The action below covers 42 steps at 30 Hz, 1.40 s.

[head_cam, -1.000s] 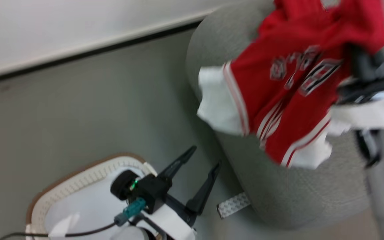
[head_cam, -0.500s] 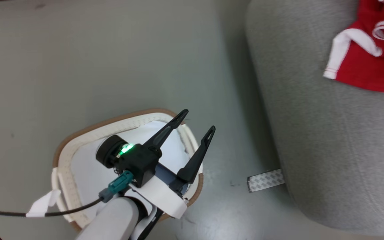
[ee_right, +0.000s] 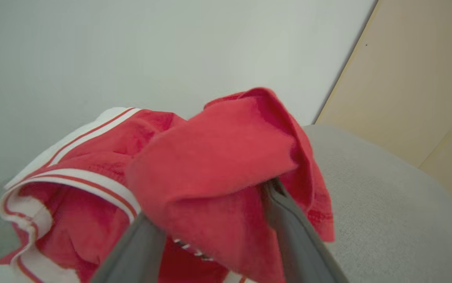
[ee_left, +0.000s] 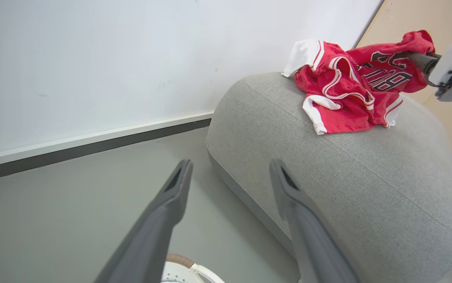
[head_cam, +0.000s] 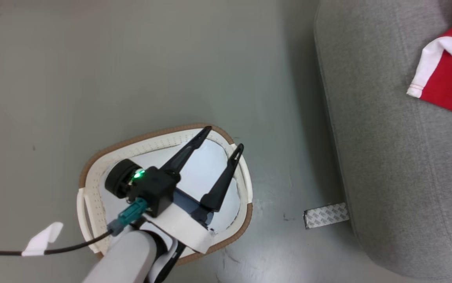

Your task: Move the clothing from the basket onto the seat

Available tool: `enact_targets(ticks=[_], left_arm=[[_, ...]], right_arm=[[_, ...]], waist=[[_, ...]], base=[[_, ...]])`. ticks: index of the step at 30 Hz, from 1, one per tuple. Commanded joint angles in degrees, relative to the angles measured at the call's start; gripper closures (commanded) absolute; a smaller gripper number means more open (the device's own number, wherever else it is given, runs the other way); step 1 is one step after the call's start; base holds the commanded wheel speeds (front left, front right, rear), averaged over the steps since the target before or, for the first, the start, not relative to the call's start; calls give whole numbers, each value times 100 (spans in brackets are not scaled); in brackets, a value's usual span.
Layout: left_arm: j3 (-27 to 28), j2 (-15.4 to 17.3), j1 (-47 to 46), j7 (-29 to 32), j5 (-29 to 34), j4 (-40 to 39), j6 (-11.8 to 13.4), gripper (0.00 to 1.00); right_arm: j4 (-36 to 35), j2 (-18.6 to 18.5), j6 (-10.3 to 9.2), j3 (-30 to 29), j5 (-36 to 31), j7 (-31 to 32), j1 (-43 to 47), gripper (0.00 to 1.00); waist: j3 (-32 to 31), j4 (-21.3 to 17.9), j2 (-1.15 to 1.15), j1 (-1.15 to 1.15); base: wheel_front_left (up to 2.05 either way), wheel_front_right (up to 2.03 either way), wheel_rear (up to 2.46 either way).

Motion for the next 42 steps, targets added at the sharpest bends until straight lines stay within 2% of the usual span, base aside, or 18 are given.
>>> enact_targets(ticks=[1,6,10,16,22,28,32,39,40,42], left_arm=[[75,54,118,-103,-63,38,59,0],[300,141,470,-317,-265,154,210,0],[511,148,845,-507,-480,276,363,0],[902,53,1515,-788,-818,492,611,0],[1324,-8,2150,-882,-957,730,832,0],[1889,-111,2765,-890,-806,821,901,0],[2132,-289,3030,-890,-643,827,833,0],[2341,-591,3213,-892,-423,874,486,0],[2312,-619,3167,-890,-526,903,472,100],[2301,-648,3180,-879,-554,989,467,100]], right_arm=[[-413,351,-13,138,85,-17,411,0],[-1707,1131,-14,634,430,-20,1517,0],[-2451,1360,-14,1156,723,-13,2464,0],[-3178,1452,-13,1827,932,-13,3634,0],[-3457,1459,-13,2450,1246,-13,4405,0],[-3570,1452,-14,3100,1607,-13,5055,0],[-3467,1452,-13,3430,1786,-14,5383,0],[-3388,1454,-13,3741,1852,-13,5615,0],[-3379,1480,1,3746,1852,-15,5551,100],[-3288,1514,1,3750,1887,1,5545,100]], waist=[[-186,-83,0,-1],[-667,-175,0,-1],[-1129,-134,0,-1],[-1913,61,0,-1],[-2452,293,0,-1],[-2897,572,0,-1],[-3133,778,0,-1],[-3343,988,0,-1],[-3298,939,0,-1],[-3301,944,0,-1]], base=[[0,0,0],[0,0,0],[0,0,0],[0,0,0],[0,0,0],[0,0,0],[0,0,0],[0,0,0],[0,0,0],[0,0,0]])
